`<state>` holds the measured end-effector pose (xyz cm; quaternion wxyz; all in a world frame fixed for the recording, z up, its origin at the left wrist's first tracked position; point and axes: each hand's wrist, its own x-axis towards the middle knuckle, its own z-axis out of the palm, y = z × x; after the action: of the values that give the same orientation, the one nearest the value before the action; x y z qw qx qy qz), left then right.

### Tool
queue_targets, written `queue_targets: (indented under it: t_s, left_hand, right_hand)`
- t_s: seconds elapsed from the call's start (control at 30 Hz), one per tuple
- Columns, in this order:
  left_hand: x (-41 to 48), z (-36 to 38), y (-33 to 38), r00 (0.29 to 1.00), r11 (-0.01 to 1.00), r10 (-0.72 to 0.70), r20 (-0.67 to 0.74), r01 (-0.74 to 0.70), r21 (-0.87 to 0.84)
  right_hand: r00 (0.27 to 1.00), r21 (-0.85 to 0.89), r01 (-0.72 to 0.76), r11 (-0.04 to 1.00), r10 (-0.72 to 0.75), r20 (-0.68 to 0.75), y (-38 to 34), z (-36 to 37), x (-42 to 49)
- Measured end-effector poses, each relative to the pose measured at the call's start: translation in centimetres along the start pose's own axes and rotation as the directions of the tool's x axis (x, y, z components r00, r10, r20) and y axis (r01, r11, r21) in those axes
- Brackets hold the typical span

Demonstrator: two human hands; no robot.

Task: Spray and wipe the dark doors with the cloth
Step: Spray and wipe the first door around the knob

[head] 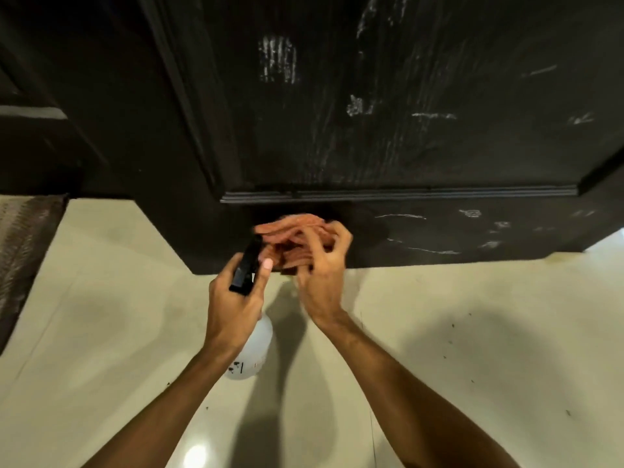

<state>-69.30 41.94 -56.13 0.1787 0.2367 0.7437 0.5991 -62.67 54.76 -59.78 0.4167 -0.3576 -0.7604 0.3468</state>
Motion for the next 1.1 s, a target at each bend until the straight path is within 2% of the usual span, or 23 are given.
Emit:
queue_targets:
  t_s: [0.03, 0.1, 0.17, 0.2, 0.23, 0.3, 0.37, 0.4, 0.43, 0.5, 0.53, 0.57, 0.67, 0.7, 0.73, 0.8, 0.83, 0.9, 0.93, 0.97, 1.0, 1.07, 1.1]
  left_hand:
    - [-0.2, 0.5, 0.2, 1.0, 1.0, -0.007, 0.025, 0.007, -0.011]
    - [-0.1, 1.4, 0.7, 0.998, 1.0, -0.018, 0.068, 0.019, -0.012]
    - [0.4, 2.1, 1.1, 0.995, 1.0, -0.022, 0.1, 0.021, 0.007]
    - [0.6, 2.3, 1.1, 0.994, 1.0, -0.024, 0.105, 0.023, 0.013]
    - [0.8, 2.6, 1.0, 0.994, 1.0, -0.022, 0.104, 0.019, 0.023]
    - [0.8, 3.2, 0.6, 0.994, 0.998, -0.027, 0.107, 0.021, 0.056]
    - [0.1, 4.2, 0.8, 0.991, 0.997, -0.052, 0.122, 0.044, 0.065]
    - [0.0, 4.9, 1.1, 0.99, 0.998, -0.041, 0.138, 0.033, 0.056]
    - [0.0, 5.5, 1.4, 0.988, 0.999, -0.018, 0.152, 0.01, 0.053]
    - [0.5, 6.4, 1.9, 0.983, 0.996, -0.002, 0.181, -0.014, 0.085]
    - [0.7, 6.6, 1.9, 0.98, 0.995, -0.001, 0.199, -0.018, 0.094]
    - [0.8, 6.8, 1.7, 0.977, 0.995, 0.004, 0.213, -0.025, 0.093]
    - [0.9, 8.4, 1.1, 0.963, 0.991, -0.007, 0.269, -0.029, 0.129]
    - [0.9, 9.0, 1.2, 0.956, 0.99, -0.007, 0.292, -0.035, 0.138]
    - [1.0, 9.8, 1.4, 0.948, 0.989, -0.001, 0.32, -0.046, 0.139]
    - [1.2, 10.9, 1.6, 0.934, 0.985, 0.008, 0.357, -0.069, 0.159]
    - [1.4, 11.2, 1.6, 0.93, 0.982, 0.015, 0.367, -0.083, 0.17]
    - [1.5, 11.4, 1.8, 0.934, 0.98, 0.036, 0.356, -0.102, 0.169]
    - [1.5, 11.5, 1.8, 0.939, 0.98, 0.044, 0.342, -0.107, 0.167]
    - [1.5, 11.5, 1.8, 0.941, 0.979, 0.052, 0.335, -0.114, 0.167]
    - [1.2, 11.7, 1.9, 0.939, 0.979, 0.053, 0.34, -0.116, 0.167]
    - [0.9, 11.9, 2.2, 0.935, 0.982, 0.058, 0.351, -0.116, 0.147]
    - [0.9, 11.9, 2.6, 0.937, 0.984, 0.063, 0.344, -0.115, 0.135]
  right_hand:
    - [0.985, -0.022, -0.099, 0.995, 0.095, -0.146, 2.7, -0.6, -0.2]
    - [0.849, 0.144, -0.362, 0.921, 0.39, -0.356, 5.9, -1.5, 0.5]
    - [0.712, 0.324, -0.514, 0.794, 0.606, -0.355, 5.9, -0.5, 0.9]
    - [0.733, 0.284, -0.55, 0.785, 0.617, -0.287, 5.2, 0.6, 0.5]
    - [0.811, 0.145, -0.521, 0.841, 0.541, -0.223, 4.3, 1.6, -0.5]
    - [0.931, 0.043, -0.361, 0.931, 0.358, 0.077, 2.8, 2.9, -2.9]
    - [0.975, 0.012, -0.213, 0.977, 0.212, 0.064, 2.9, 1.8, -3.2]
    - [0.941, 0.123, -0.321, 0.939, 0.331, -0.071, 3.4, 0.1, -2.1]
    - [0.859, 0.237, -0.43, 0.871, 0.476, -0.189, 4.5, -1.5, -0.9]
    - [0.605, 0.46, -0.534, 0.71, 0.7, -0.378, 7.6, -3.6, 1.4]
    - [0.519, 0.532, -0.552, 0.642, 0.764, -0.384, 8.1, -4.1, 2.2]
    - [0.513, 0.537, -0.559, 0.632, 0.772, -0.375, 8.0, -4.4, 2.5]
    - [0.729, 0.388, -0.489, 0.781, 0.61, -0.311, 6.9, -4.1, 1.1]
    - [0.761, 0.385, -0.468, 0.795, 0.585, -0.281, 7.0, -4.5, 0.6]
    - [0.749, 0.396, -0.479, 0.783, 0.6, -0.28, 7.4, -5.4, 0.8]
    - [0.629, 0.437, -0.539, 0.72, 0.689, -0.359, 8.5, -7.2, 2.3]
    - [0.613, 0.437, -0.524, 0.731, 0.68, -0.402, 8.4, -8.1, 3.1]
    - [0.752, 0.351, -0.37, 0.86, 0.499, -0.43, 7.5, -9.0, 3.8]
    - [0.81, 0.311, -0.303, 0.901, 0.416, -0.414, 7.5, -9.0, 3.7]
    - [0.836, 0.319, -0.291, 0.902, 0.402, -0.373, 7.3, -9.1, 3.5]
    - [0.821, 0.351, -0.335, 0.874, 0.453, -0.346, 7.8, -9.3, 3.3]
    - [0.685, 0.425, -0.483, 0.765, 0.633, -0.36, 7.9, -9.7, 3.3]
    - [0.657, 0.429, -0.496, 0.755, 0.649, -0.384, 7.1, -10.0, 3.7]
